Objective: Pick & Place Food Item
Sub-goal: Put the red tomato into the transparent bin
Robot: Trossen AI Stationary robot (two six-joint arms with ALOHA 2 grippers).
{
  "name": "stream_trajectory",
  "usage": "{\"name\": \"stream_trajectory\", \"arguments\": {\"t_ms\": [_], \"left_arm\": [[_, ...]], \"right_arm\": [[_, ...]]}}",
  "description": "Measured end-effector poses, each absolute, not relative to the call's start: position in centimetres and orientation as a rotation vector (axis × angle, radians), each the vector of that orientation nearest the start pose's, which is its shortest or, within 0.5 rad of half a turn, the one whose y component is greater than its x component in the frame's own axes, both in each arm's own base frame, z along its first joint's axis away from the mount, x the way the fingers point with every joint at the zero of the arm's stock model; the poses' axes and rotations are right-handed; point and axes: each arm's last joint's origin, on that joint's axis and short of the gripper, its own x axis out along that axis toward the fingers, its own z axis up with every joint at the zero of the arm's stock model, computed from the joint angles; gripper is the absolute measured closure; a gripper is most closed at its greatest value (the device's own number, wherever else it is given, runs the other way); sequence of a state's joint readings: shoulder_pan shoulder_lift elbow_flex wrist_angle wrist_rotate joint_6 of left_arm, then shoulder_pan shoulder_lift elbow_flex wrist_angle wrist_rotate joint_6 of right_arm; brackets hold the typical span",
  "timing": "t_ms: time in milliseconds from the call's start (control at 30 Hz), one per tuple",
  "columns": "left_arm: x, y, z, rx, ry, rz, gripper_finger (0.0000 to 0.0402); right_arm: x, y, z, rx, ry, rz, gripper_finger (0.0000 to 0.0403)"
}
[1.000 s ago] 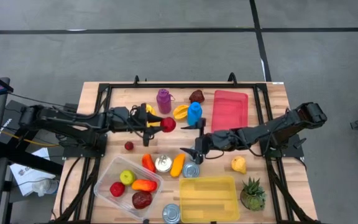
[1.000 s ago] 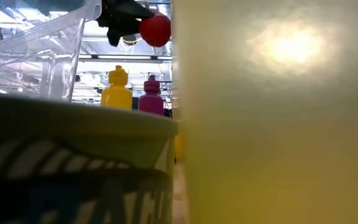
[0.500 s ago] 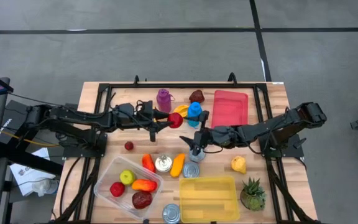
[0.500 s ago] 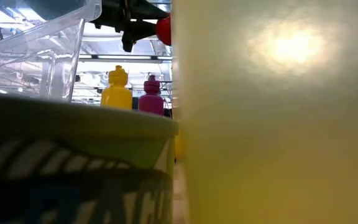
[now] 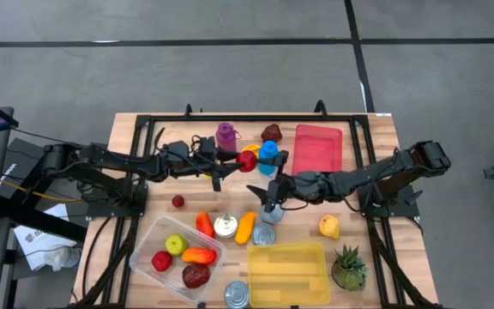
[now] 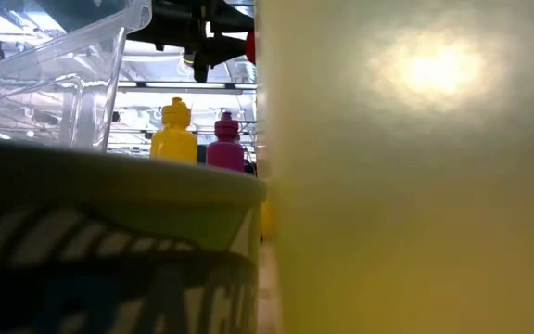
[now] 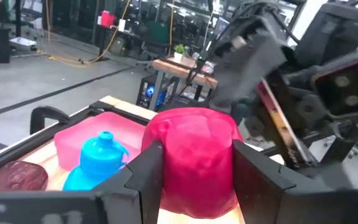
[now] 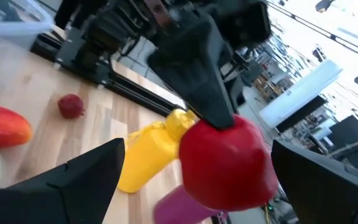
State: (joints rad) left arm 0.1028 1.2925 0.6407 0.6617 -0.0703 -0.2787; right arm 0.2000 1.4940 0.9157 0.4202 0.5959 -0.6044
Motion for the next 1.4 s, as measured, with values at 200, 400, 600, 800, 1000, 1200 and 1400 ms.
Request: {"name": "stream_trajectory", "arguments": {"t_ms": [200, 400, 600, 800, 1000, 1200, 1400], "left_arm": [[27.4, 2.9, 25.9, -0.294, -0.053, 0.136, 0.0252], [27.4, 2.7, 26.1, -0.293, -0.052, 0.117, 0.0252], [26.7, 2.6, 26.5, -0.236, -0.009, 0.112, 0.0252], [23.9, 1.4, 28.1, -0.153, 0.071, 0.015, 0.0252], [20.0, -1.8, 29.1, -0.075, 0.183, -0.131, 0.0252], [17.0, -5.1, 29.2, -0.045, 0.257, -0.325, 0.0252], [15.6, -8.1, 28.1, 0.016, 0.373, -0.424, 0.0252]], "right_arm": [[32.6, 3.9, 26.8, -0.653, 0.275, -0.371, 0.0012], [32.7, 3.6, 26.8, -0.652, 0.278, -0.381, 0.0012], [32.5, 4.2, 26.2, -0.630, 0.326, -0.352, 0.0012], [32.1, 5.2, 25.5, -0.578, 0.378, -0.316, 0.0012], [31.8, 5.5, 24.9, -0.544, 0.428, -0.301, 0.0012], [31.7, 5.4, 24.4, -0.527, 0.469, -0.302, 0.0012], [31.6, 5.2, 24.2, -0.503, 0.493, -0.310, 0.0012]]}}
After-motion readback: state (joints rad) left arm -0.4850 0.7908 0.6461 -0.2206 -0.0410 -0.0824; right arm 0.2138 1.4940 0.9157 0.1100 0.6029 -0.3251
